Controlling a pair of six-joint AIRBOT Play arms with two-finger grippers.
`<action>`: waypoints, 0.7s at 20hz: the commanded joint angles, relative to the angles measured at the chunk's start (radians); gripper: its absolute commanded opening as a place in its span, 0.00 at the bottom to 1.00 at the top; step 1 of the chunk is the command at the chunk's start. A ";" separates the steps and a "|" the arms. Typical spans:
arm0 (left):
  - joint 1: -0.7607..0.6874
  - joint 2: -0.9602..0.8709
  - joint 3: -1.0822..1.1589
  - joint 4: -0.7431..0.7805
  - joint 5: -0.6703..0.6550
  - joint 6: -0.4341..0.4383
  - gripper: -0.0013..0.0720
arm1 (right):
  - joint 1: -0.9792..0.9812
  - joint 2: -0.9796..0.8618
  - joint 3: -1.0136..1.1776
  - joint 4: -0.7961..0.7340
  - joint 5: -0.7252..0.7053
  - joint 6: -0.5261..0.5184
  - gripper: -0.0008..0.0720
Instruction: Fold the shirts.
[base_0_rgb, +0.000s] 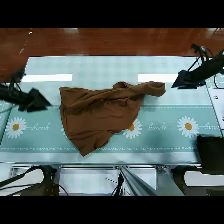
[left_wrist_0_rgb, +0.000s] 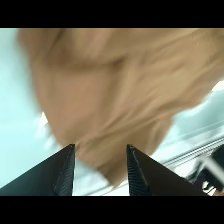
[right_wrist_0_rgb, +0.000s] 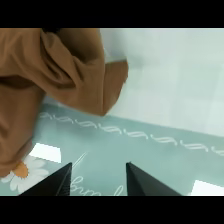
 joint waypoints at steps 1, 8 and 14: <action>0.010 0.122 -0.222 0.090 0.019 0.006 0.65 | 0.013 0.038 -0.138 0.178 -0.037 -0.070 0.66; 0.010 0.143 -0.506 0.008 0.164 0.076 0.86 | 0.127 0.038 -0.381 0.294 -0.132 -0.167 0.71; -0.072 0.143 -0.546 -0.048 0.353 0.113 0.86 | 0.173 0.038 -0.435 0.323 -0.206 -0.190 0.71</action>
